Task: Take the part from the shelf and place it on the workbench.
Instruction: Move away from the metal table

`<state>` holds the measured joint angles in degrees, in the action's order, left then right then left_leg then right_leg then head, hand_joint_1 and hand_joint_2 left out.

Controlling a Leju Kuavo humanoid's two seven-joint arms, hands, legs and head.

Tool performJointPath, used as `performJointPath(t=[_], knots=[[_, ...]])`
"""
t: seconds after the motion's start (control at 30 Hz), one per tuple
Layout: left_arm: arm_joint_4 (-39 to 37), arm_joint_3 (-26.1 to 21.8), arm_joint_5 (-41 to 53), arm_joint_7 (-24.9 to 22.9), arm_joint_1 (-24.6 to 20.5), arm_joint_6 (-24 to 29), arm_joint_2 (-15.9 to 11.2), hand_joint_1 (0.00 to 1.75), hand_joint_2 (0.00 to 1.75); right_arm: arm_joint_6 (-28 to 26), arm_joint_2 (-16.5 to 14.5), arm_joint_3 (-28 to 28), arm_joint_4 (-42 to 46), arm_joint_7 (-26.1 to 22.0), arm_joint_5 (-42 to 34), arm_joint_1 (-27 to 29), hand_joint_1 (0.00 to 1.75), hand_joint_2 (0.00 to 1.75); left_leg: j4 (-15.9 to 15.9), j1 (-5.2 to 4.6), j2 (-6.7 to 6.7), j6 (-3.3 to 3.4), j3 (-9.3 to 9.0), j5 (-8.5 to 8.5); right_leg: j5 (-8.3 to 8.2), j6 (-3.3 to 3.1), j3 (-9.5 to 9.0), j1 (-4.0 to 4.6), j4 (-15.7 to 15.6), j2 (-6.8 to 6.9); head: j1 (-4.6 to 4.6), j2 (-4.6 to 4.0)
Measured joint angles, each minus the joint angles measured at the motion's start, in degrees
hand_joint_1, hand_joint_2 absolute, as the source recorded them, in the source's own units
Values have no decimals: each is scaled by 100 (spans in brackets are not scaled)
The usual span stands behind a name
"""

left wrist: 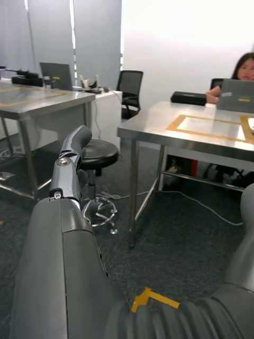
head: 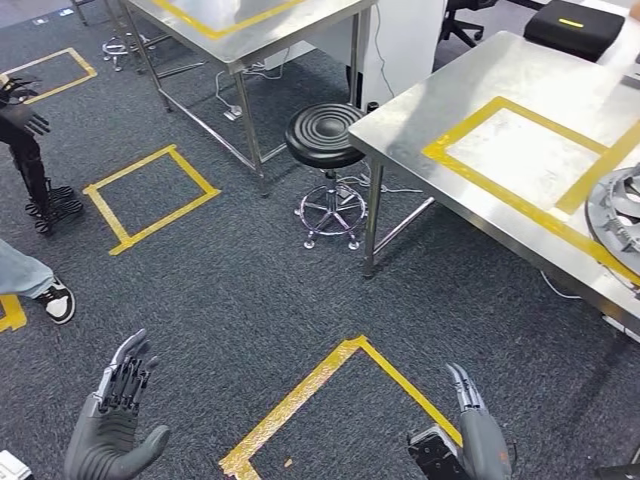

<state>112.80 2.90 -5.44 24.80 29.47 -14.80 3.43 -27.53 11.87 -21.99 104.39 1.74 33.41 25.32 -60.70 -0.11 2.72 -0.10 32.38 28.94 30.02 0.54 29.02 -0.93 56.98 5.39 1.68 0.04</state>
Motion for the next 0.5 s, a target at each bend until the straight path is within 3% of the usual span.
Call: performJointPath(t=[0.07, 0.13, 0.17, 0.23, 0.27, 0.33, 0.37, 0.4, 0.43, 0.5], knots=[[1, -11, 2, -1, -1, 3, 5, 0, 175, -26, 3, -39, -33, 8, -17, -2, 0, 175, 372, -57, 162, 58, -179, -72, 12, 50, -25, 16, -2, 108, -1, 0], [4, -29, 3, -1, 15, 4, 18, 0, 175, -33, 9, -69, -60, 11, -23, -8, 0, 175, 408, -63, 39, 103, -163, -99, 20, 117, -60, 19, -24, 205, 4, 0], [5, -41, 3, -2, 23, 5, 27, 0, 175, -34, 14, -80, -71, 12, -23, -11, 0, 175, 441, -48, -21, 131, -171, -123, 55, 151, -65, 15, -16, 156, -1, 0], [8, -61, 3, -2, 18, 5, 46, 0, 175, -39, 25, -95, -85, 9, -23, -11, 0, 175, 507, -11, -145, 199, -191, -183, 287, 197, 62, 6, 287, -154, -18, 0], [7, -66, 2, -2, 13, 5, 57, 0, 175, -42, 33, -98, -97, 10, -24, -7, 0, 175, 513, -8, -205, 218, -179, -199, 472, 204, 222, 2, 629, -345, -29, 0], [7, -71, 3, -3, 11, 5, 73, 0, 175, -45, 45, -102, -129, 13, -26, 8, 0, 175, 502, -15, -352, 239, -151, -213, 770, 208, 604, 4, 1402, -511, -38, 0], [7, -72, 3, -3, 17, 5, 78, 0, 175, -45, 49, -103, -148, 14, -26, 12, 0, 175, 493, -19, -432, 240, -145, -214, 774, 208, 710, 5, 1588, -529, -38, 0], [7, -73, 4, -3, 20, 5, 80, 0, 175, -45, 51, -104, -163, 14, -26, 13, 0, 175, 479, -20, -514, 238, -143, -212, 659, 206, 709, 5, 1539, -538, -37, 0], [7, -74, 4, -3, 21, 5, 81, 0, 175, -45, 51, -105, -174, 14, -26, 13, 0, 175, 459, -18, -598, 231, -144, -208, 449, 202, 596, 1, 1260, -567, -38, 0], [6, -77, 4, -4, 18, 5, 83, 0, 175, -45, 52, -106, -189, 14, -26, 12, 0, 175, 396, -17, -757, 193, -125, -184, 90, 193, 253, -29, 475, -814, -39, 0]])
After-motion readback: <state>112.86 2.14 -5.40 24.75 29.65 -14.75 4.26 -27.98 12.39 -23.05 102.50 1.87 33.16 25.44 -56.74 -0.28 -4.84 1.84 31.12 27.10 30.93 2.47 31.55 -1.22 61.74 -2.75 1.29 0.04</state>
